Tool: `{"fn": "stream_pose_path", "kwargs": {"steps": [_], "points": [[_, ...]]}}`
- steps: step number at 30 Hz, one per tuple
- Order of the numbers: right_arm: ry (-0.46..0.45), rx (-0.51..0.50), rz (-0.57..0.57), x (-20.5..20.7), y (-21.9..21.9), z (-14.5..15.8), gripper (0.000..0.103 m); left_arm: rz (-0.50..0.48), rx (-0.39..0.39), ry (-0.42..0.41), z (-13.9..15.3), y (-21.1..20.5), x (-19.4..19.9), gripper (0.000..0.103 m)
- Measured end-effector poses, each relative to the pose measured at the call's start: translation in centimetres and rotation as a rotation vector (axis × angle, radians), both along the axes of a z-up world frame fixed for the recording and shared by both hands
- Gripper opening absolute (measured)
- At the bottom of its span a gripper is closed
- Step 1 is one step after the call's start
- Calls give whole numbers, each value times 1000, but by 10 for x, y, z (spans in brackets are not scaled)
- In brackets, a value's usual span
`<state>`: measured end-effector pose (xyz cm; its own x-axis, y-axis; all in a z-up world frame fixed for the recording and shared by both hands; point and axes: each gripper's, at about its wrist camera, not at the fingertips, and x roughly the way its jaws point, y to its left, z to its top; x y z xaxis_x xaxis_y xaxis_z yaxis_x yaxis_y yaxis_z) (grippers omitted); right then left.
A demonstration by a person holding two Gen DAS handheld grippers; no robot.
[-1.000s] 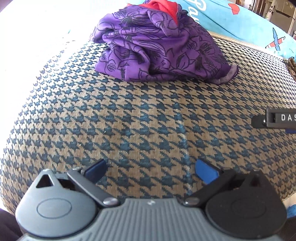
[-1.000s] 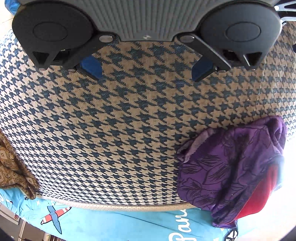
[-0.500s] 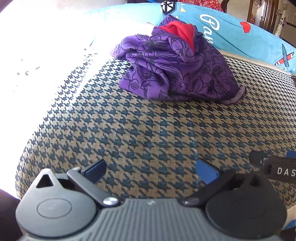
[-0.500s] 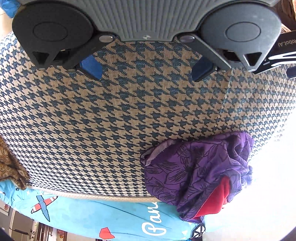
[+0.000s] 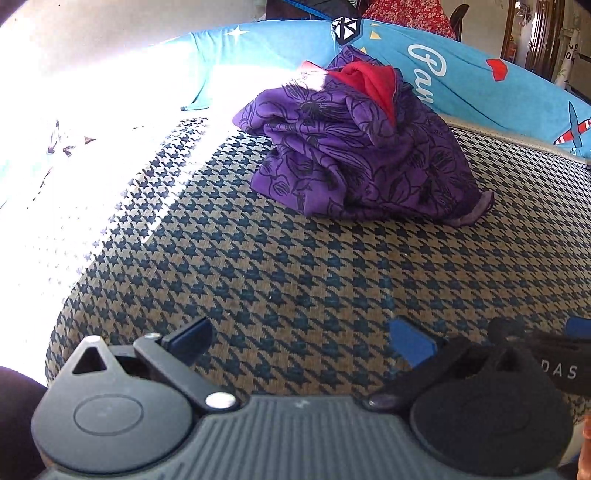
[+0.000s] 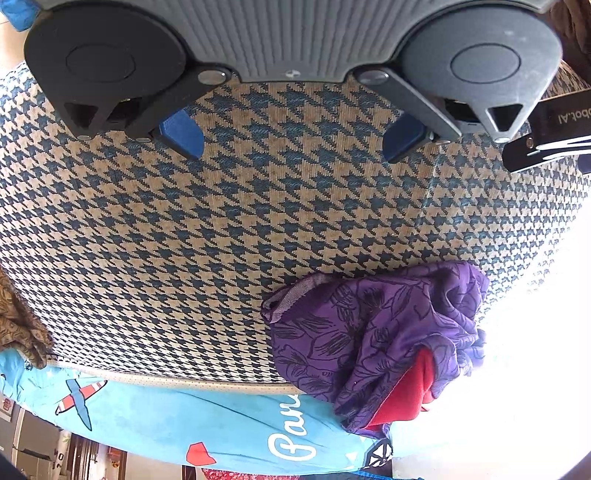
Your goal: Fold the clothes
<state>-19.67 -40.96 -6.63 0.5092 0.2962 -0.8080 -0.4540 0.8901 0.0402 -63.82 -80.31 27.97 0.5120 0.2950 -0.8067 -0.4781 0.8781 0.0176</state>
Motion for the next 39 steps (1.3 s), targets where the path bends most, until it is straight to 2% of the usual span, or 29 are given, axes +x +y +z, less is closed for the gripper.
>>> {"fn": "stream_pose_path", "kwargs": {"steps": [5, 16, 20, 28, 35, 39], "points": [[-14, 20, 0, -1, -1, 4, 103, 14, 10, 0, -28, 52, 32, 103], [-29, 49, -30, 2, -7, 10, 103, -3, 65, 31, -139, 228, 155, 103], [-30, 50, -36, 2, -7, 10, 103, -9, 69, 35, -152, 259, 167, 103], [-33, 50, -46, 3, -8, 10, 103, -43, 98, 34, -277, 422, 284, 103], [-32, 50, -52, 4, -9, 10, 103, -92, 115, 46, -315, 481, 319, 103], [-35, 44, -56, 4, -9, 10, 103, -136, 125, 63, -326, 496, 324, 103]]}}
